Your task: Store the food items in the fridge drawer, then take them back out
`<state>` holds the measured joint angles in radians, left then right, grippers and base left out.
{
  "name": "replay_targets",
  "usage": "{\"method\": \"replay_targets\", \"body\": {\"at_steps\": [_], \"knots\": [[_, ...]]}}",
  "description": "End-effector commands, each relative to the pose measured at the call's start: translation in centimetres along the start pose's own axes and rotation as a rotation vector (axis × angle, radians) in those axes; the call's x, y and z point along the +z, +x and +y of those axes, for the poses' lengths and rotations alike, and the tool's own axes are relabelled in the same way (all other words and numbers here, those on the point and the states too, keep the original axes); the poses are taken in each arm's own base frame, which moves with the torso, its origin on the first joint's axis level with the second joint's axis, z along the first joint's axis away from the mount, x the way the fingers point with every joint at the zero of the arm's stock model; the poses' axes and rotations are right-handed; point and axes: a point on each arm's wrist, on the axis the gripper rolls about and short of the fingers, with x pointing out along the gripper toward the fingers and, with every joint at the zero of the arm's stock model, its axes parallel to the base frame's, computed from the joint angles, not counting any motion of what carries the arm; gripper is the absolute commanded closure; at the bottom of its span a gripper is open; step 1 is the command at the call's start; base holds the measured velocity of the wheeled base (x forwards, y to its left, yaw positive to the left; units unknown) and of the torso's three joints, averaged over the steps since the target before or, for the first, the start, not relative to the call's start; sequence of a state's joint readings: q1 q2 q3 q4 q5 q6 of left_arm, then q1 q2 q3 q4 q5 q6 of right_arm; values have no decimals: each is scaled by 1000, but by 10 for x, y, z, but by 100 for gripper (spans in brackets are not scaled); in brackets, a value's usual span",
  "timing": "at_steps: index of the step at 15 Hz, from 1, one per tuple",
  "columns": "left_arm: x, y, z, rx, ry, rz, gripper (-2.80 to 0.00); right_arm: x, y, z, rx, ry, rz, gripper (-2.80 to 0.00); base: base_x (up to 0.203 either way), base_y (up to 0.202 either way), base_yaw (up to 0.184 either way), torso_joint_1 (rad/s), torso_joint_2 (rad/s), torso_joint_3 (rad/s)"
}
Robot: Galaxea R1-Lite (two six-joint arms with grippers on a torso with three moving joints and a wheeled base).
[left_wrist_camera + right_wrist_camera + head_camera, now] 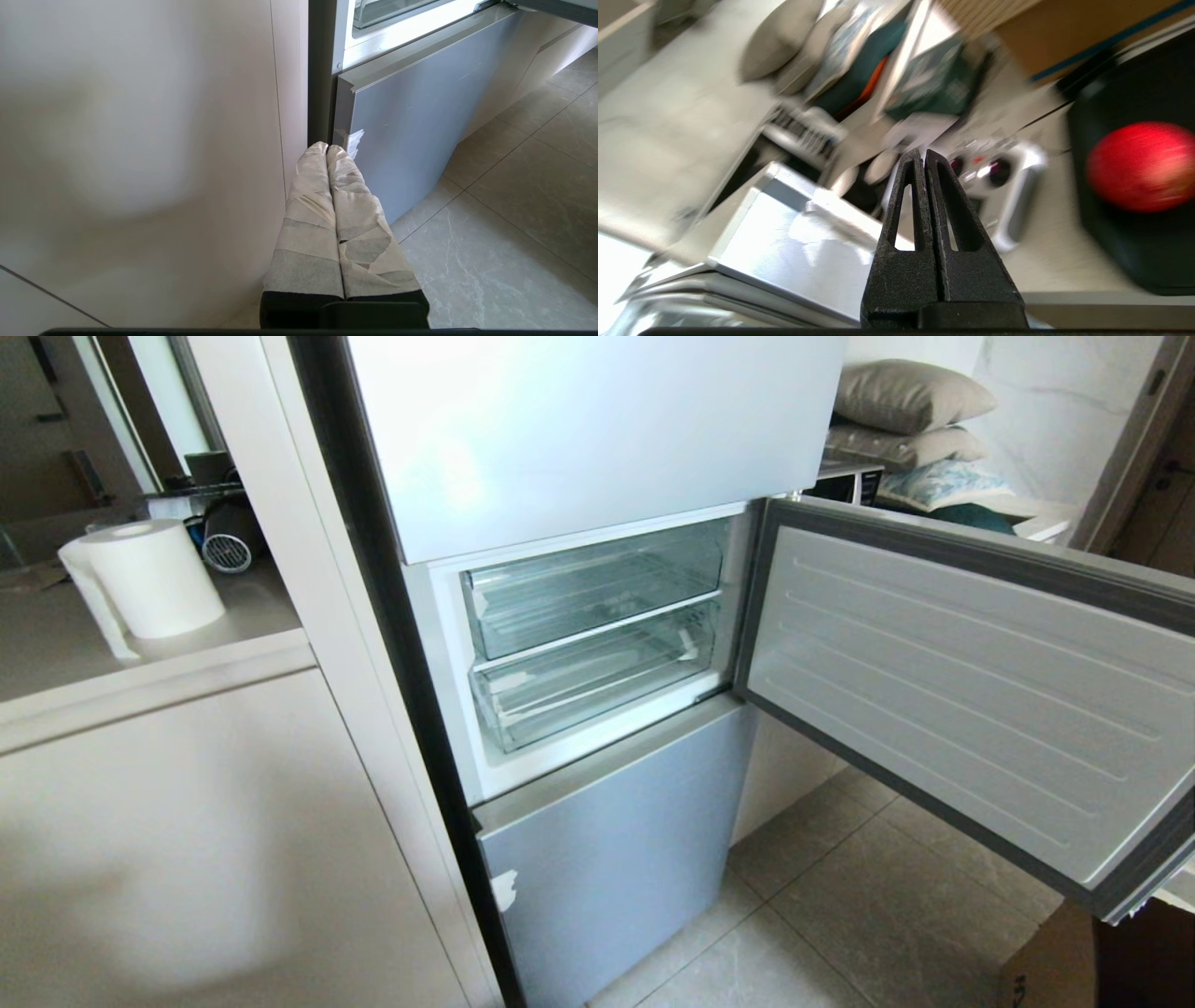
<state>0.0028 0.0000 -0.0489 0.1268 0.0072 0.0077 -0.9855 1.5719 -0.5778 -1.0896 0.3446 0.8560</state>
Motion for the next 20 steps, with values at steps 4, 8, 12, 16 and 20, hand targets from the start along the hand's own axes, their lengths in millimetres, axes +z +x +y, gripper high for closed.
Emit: {"method": "replay_targets", "body": {"at_steps": [4, 8, 12, 16, 20], "knots": [[0, 0, 0, 1, 0, 0, 0, 1, 34, -13, 87, 117, 137, 0, 0, 0, 0, 0, 0, 0], [0, 0, 0, 1, 0, 0, 0, 2, 43, -13, 138, 239, 248, 0, 0, 0, 0, 0, 0, 0], [0, 0, 0, 1, 0, 0, 0, -2, 41, -12, 197, 322, 389, 0, 0, 0, 0, 0, 0, 0], [0, 0, 0, 1, 0, 0, 0, -11, 13, -6, 225, 342, 478, 0, 0, 0, 0, 0, 0, 0], [0, 0, 0, 1, 0, 0, 0, -10, -29, 15, 302, 290, 455, 0, 0, 0, 0, 0, 0, 0]]}}
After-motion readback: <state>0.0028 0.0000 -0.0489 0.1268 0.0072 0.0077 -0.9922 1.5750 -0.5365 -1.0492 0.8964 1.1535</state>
